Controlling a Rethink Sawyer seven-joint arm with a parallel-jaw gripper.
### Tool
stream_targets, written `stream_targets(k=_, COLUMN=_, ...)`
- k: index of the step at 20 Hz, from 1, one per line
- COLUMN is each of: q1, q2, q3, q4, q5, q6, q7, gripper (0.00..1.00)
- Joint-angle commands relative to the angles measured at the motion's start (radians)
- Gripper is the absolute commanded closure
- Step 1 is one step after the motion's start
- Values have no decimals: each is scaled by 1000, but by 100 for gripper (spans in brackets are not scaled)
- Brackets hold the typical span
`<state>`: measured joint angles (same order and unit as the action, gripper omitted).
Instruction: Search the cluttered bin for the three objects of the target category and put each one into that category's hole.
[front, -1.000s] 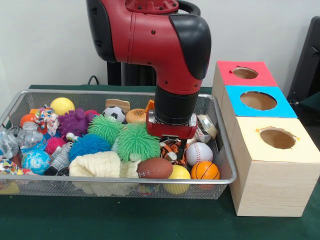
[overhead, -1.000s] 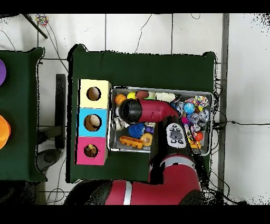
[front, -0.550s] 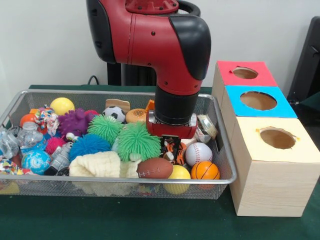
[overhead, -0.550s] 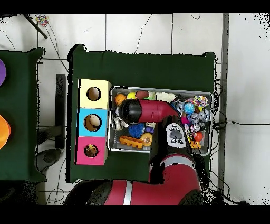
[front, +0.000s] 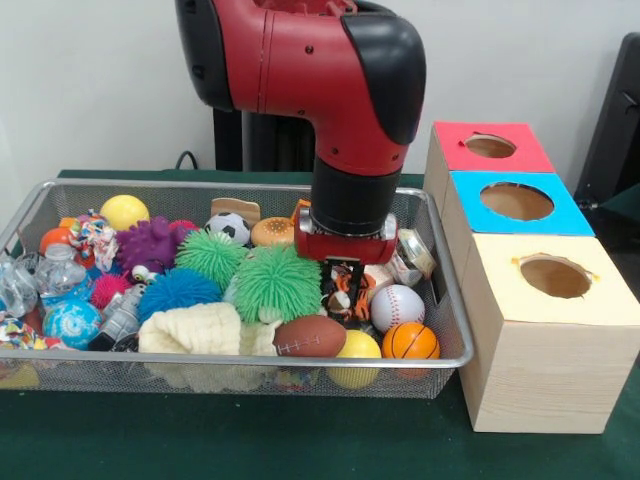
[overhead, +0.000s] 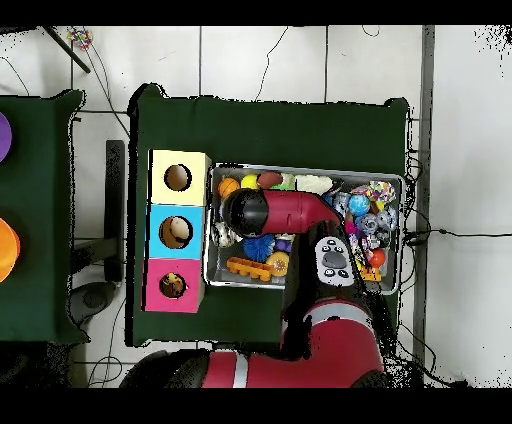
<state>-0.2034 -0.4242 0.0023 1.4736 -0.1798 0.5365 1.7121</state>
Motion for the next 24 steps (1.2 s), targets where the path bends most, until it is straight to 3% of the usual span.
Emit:
stream_targets(k=1, q1=13, q2=-118, q3=56, q4=141, q5=25, q6=130, q7=67, gripper=100)
stream_targets(k=5, q1=9, q2=-215, q3=77, q4=188, q5=58, q6=182, q7=60, gripper=100)
stream_targets(k=9, q1=30, q2=-321, q3=45, q4=234, q5=47, q6=54, q7=115, gripper=100)
stream_targets(k=13, q1=35, q2=-403, q3=22, q4=259, q5=46, q6=63, q7=118, gripper=100)
stream_targets(k=24, q1=-34, q2=-510, q3=37, q4=374, q5=65, q6=125, q7=53, gripper=100)
